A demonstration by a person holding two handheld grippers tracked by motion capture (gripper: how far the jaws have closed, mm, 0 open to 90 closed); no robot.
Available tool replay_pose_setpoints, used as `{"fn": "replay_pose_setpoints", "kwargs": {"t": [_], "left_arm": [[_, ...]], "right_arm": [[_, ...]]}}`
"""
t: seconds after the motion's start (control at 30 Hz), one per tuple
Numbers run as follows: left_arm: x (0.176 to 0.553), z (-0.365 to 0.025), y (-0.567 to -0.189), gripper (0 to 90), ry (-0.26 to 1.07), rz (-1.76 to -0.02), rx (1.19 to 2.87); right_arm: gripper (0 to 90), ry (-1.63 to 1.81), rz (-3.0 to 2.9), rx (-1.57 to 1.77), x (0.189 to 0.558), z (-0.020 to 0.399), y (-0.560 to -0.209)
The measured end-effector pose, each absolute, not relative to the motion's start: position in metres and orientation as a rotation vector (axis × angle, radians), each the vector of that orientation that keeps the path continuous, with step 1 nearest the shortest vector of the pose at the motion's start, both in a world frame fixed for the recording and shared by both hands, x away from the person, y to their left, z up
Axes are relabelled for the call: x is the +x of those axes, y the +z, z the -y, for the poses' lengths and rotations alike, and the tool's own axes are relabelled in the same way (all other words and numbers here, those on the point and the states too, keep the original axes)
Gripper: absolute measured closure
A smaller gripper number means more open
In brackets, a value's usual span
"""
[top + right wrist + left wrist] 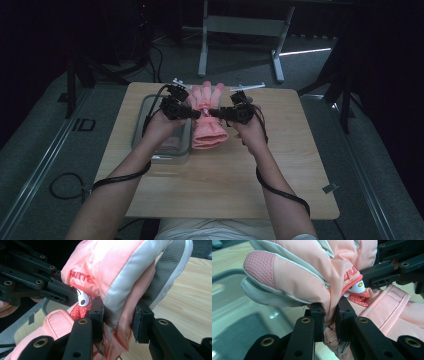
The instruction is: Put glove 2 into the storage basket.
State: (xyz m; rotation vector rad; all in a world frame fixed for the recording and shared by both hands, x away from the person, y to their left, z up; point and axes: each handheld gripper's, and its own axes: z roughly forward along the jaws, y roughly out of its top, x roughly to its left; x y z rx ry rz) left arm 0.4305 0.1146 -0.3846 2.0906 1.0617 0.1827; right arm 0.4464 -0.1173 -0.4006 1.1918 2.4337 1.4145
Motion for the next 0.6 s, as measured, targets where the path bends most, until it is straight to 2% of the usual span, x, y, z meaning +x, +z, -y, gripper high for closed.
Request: {"fn": "replay_pose_setpoints", "kwargs": {"t": [0.33, 0.6], "left_arm": [[0.433, -0.168, -0.376, 78.8, 0.232, -1.14, 2.086], [0.434, -0.203, -0.386, 78.8, 0.263, -1.219, 2.062]], "right_arm": [[65.8, 1.435, -2.494, 1.131, 0.464, 0.058, -0.395], [65.8, 1.408, -2.571, 1.071, 0.479, 0.015, -0.4]]}}
